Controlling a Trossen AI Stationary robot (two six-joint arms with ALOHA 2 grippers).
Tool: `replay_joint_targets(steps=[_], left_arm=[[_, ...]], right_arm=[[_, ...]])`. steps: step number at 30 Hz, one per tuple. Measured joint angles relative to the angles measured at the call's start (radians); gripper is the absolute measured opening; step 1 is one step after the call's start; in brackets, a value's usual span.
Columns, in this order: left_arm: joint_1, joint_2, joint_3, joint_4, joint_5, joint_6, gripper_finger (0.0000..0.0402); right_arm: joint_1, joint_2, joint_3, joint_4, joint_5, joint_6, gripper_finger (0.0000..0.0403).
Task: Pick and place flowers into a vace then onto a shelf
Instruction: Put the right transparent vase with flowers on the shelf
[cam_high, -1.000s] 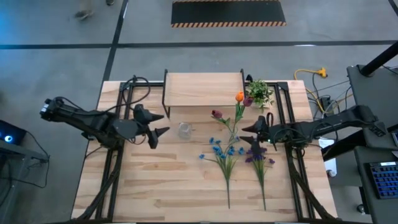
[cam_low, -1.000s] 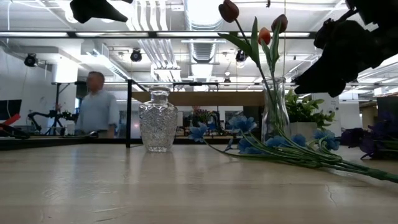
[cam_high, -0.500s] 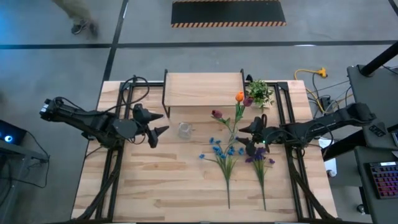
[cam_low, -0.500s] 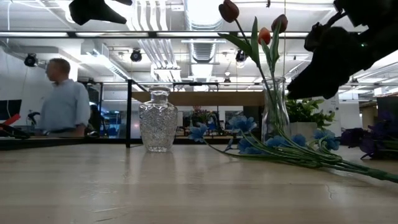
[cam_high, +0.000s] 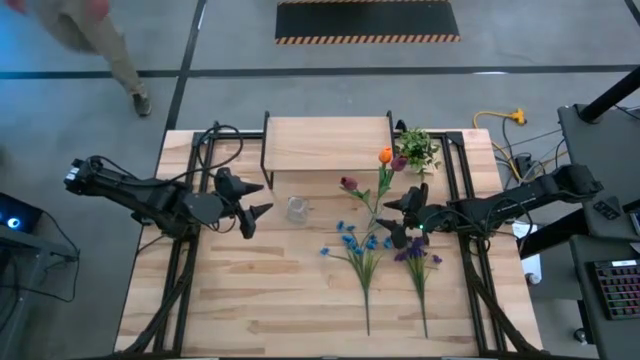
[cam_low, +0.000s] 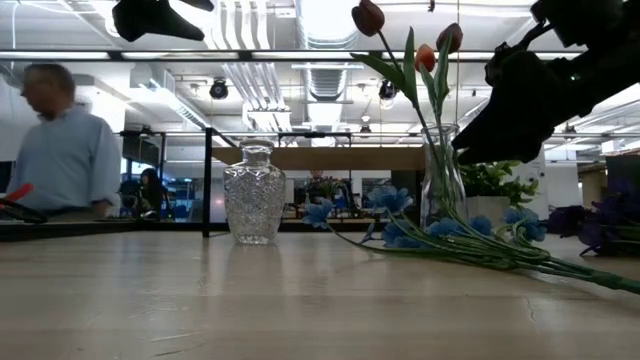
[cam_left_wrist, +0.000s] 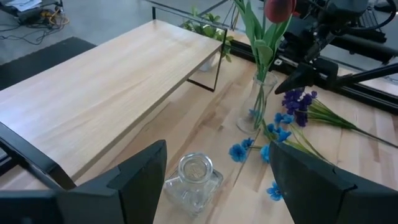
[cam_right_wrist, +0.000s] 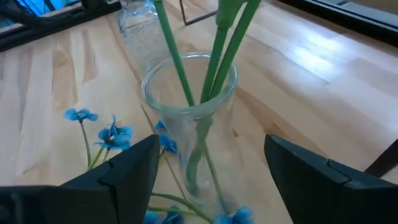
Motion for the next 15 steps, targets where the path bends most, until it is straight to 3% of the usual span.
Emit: replay_joint_targets(steps=[15], left_arm=[[0.001,0.005,-0.003,-0.005,0.000,0.003,0.0267]], right_arm=[[0.000,0.101,0.027,0.098,0.025,-0.033,0.0276]])
